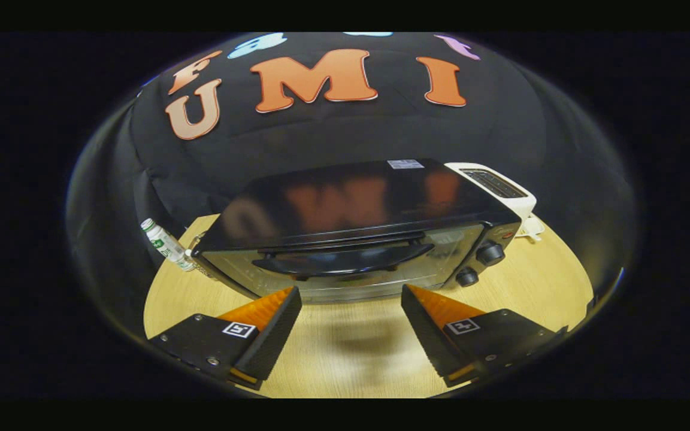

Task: Open the toaster oven, put the food inside, and close the toaster oven door.

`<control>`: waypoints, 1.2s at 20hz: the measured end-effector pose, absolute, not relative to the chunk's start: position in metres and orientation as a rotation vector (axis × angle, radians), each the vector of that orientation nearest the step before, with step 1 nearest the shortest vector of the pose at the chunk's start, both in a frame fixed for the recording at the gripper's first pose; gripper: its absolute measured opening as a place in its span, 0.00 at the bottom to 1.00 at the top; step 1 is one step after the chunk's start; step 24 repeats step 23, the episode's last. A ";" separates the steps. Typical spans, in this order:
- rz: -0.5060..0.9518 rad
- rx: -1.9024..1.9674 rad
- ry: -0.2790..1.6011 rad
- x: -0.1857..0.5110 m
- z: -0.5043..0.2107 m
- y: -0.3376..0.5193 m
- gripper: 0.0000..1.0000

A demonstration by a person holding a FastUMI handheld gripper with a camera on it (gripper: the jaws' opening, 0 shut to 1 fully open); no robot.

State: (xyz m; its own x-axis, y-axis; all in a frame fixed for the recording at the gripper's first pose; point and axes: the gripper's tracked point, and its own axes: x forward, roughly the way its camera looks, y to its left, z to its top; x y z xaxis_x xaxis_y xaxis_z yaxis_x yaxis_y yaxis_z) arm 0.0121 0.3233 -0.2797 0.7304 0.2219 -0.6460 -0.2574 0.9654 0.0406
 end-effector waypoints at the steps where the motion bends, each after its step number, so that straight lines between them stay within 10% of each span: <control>1: 0.247 -0.044 0.717 0.009 -0.278 0.315 0.99; 24: 0.309 -0.040 0.075 0.047 0.098 0.231 0.99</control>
